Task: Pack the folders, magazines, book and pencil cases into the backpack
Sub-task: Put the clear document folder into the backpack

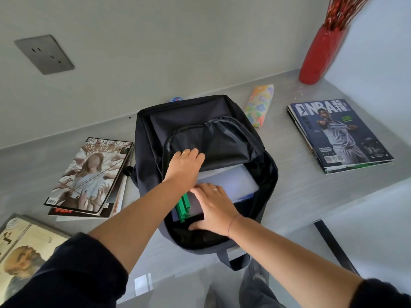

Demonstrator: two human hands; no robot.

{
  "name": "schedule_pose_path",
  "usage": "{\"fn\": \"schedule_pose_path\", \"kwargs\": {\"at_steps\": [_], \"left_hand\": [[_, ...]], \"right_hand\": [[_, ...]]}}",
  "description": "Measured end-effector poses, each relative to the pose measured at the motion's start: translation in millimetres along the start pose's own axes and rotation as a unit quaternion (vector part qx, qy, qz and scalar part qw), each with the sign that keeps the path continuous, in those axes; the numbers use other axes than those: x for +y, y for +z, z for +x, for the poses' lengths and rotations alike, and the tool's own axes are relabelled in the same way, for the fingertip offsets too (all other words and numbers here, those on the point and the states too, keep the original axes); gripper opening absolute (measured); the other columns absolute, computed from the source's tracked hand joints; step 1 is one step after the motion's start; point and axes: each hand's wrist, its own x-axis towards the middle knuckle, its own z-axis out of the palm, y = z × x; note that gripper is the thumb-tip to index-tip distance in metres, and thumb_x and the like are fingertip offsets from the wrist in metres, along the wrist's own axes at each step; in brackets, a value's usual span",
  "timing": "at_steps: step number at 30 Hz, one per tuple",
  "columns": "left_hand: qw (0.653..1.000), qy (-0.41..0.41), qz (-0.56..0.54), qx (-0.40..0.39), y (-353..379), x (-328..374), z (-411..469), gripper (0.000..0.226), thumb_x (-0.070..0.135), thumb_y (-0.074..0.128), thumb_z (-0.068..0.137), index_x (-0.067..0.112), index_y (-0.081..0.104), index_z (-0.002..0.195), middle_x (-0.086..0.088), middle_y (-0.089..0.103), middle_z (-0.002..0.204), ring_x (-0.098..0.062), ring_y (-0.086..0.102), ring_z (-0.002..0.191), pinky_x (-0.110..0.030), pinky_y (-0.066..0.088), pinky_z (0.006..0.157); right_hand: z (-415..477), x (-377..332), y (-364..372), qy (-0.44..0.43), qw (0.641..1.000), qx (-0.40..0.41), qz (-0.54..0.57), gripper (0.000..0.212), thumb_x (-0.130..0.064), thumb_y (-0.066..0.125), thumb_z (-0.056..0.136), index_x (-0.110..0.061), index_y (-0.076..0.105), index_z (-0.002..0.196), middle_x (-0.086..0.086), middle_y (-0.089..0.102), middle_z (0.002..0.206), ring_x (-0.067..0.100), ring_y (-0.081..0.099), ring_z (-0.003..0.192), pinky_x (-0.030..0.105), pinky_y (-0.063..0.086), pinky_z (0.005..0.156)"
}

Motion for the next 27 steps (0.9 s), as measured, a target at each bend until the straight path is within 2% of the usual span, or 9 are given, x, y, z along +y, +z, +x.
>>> {"fn": "schedule_pose_path", "kwargs": {"at_steps": [3, 5, 8, 11, 16, 19, 22, 24, 27], "left_hand": [[0.996, -0.038, 0.068, 0.042, 3, -8, -17, 0.051, 0.018, 0.072, 0.07, 0.016, 0.048, 0.115, -0.005, 0.052, 0.112, -0.025, 0.051, 0.106, -0.035, 0.041, 0.088], [0.992, -0.031, 0.089, 0.09, 0, -13, -26, 0.033, 0.015, 0.079, 0.058, 0.015, 0.062, 0.087, -0.003, 0.061, 0.085, -0.022, 0.061, 0.083, -0.032, 0.05, 0.071], [0.988, -0.017, 0.093, 0.122, -8, -15, -28, 0.03, 0.009, 0.084, 0.038, 0.016, 0.061, 0.056, 0.0, 0.058, 0.056, -0.018, 0.06, 0.054, -0.023, 0.046, 0.045], [0.997, -0.033, 0.056, 0.05, -7, -13, -27, 0.018, 0.011, 0.074, 0.064, 0.014, 0.064, 0.078, -0.001, 0.064, 0.078, -0.017, 0.064, 0.076, -0.026, 0.049, 0.055], [0.997, -0.068, 0.02, 0.029, -8, -23, -27, 0.016, 0.005, 0.057, 0.08, 0.012, 0.059, 0.095, -0.004, 0.061, 0.098, -0.021, 0.059, 0.095, -0.03, 0.047, 0.065], [0.997, -0.071, -0.007, 0.015, -6, -18, -24, 0.022, 0.007, 0.055, 0.084, 0.013, 0.054, 0.105, -0.004, 0.057, 0.107, -0.023, 0.054, 0.103, -0.031, 0.045, 0.079], [0.992, -0.098, -0.08, -0.025, -7, -2, -17, 0.045, 0.039, 0.061, 0.085, 0.02, 0.047, 0.123, -0.001, 0.05, 0.122, -0.023, 0.047, 0.115, -0.036, 0.039, 0.094], [0.963, -0.114, -0.243, 0.003, -18, 14, -7, 0.058, 0.05, 0.062, 0.082, 0.022, 0.045, 0.129, 0.001, 0.046, 0.129, -0.022, 0.044, 0.12, -0.038, 0.038, 0.1], [0.847, -0.167, -0.499, 0.072, -40, 39, 16, 0.043, 0.038, 0.061, 0.087, 0.018, 0.052, 0.124, 0.0, 0.05, 0.125, -0.016, 0.05, 0.114, -0.031, 0.043, 0.094]], "right_hand": [[-5, -13, 7, -0.004, 0.999, 0.031, -0.003, 0.079, -0.065, 0.064, 0.069, -0.015, 0.044, 0.127, 0.002, 0.055, 0.12, 0.024, 0.051, 0.109, 0.037, 0.044, 0.095], [0, -17, 8, 0.02, 0.999, 0.048, 0.009, 0.072, -0.065, 0.062, 0.071, -0.015, 0.049, 0.122, 0.002, 0.057, 0.114, 0.023, 0.053, 0.104, 0.035, 0.044, 0.089], [5, -16, 8, 0.039, 0.997, 0.057, 0.018, 0.07, -0.068, 0.061, 0.07, -0.015, 0.053, 0.116, 0.002, 0.061, 0.108, 0.023, 0.055, 0.098, 0.034, 0.044, 0.083], [13, -16, 5, 0.039, 0.997, 0.065, -0.01, 0.066, -0.068, 0.06, 0.071, -0.016, 0.056, 0.111, 0.002, 0.064, 0.106, 0.023, 0.059, 0.097, 0.035, 0.045, 0.083], [29, -27, 0, 0.075, 0.995, 0.065, -0.022, 0.061, -0.062, 0.066, 0.07, -0.015, 0.057, 0.109, 0.003, 0.066, 0.108, 0.024, 0.058, 0.103, 0.036, 0.042, 0.083], [30, -27, -9, 0.072, 0.997, -0.036, -0.011, 0.064, -0.049, 0.069, 0.073, -0.013, 0.049, 0.123, 0.006, 0.055, 0.124, 0.027, 0.05, 0.115, 0.039, 0.04, 0.094], [20, -14, -32, 0.04, 0.99, -0.125, 0.055, 0.048, -0.024, 0.061, 0.084, -0.014, 0.048, 0.129, 0.007, 0.052, 0.133, 0.027, 0.051, 0.119, 0.04, 0.042, 0.101], [7, 5, -55, 0.071, 0.98, -0.097, 0.157, 0.031, -0.013, 0.049, 0.089, -0.015, 0.061, 0.117, 0.003, 0.063, 0.121, 0.019, 0.059, 0.108, 0.034, 0.047, 0.097], [-12, 46, -89, 0.146, 0.957, 0.082, 0.236, 0.024, -0.01, 0.047, 0.089, -0.019, 0.068, 0.095, -0.005, 0.071, 0.097, 0.007, 0.062, 0.088, 0.025, 0.05, 0.084]]}}
